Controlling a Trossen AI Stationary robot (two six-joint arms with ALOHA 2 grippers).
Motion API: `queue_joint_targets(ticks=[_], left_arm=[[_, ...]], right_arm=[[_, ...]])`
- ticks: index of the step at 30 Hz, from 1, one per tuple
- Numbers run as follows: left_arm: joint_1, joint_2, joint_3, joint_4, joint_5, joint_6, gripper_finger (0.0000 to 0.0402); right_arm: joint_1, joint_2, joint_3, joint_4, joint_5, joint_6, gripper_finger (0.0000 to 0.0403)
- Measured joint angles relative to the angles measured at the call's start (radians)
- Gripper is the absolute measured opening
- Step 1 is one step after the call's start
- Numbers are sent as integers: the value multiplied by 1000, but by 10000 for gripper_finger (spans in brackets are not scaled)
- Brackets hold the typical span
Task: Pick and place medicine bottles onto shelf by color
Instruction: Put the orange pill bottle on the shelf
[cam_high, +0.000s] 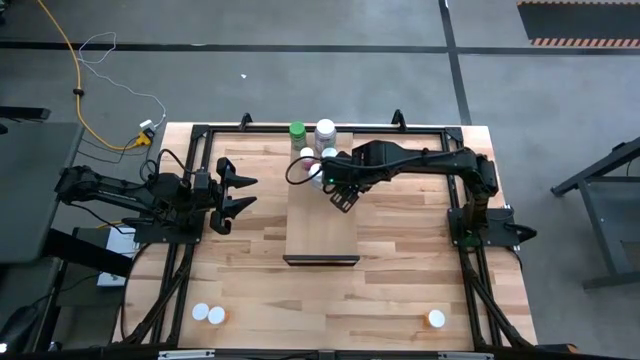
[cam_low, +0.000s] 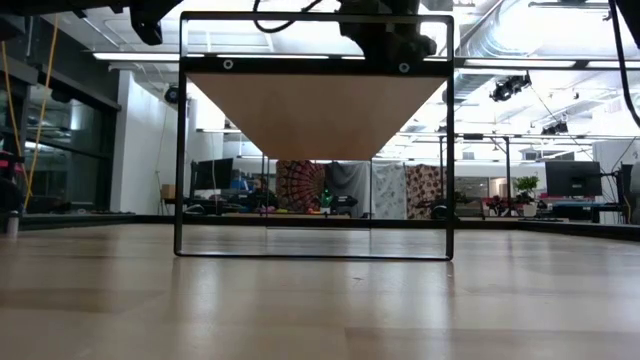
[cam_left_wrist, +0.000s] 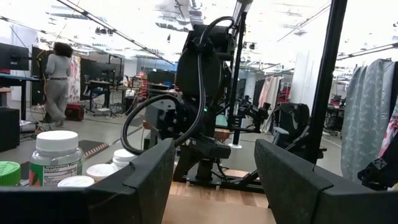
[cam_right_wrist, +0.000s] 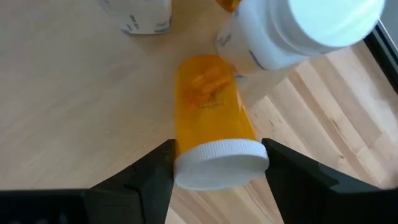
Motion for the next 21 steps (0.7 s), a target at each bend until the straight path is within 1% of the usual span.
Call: queue_joint_targets(ticks=[12, 17, 21], left_arm=[[0, 0, 0, 0, 0, 0, 213], [0, 0, 0, 0, 0, 0, 213], [0, 0, 0, 0, 0, 0, 213]], right_arm=[[0, -1, 0, 6, 0, -13, 274], [0, -1, 0, -1, 1, -16, 279], [5, -10, 1, -64, 8, 20, 279]])
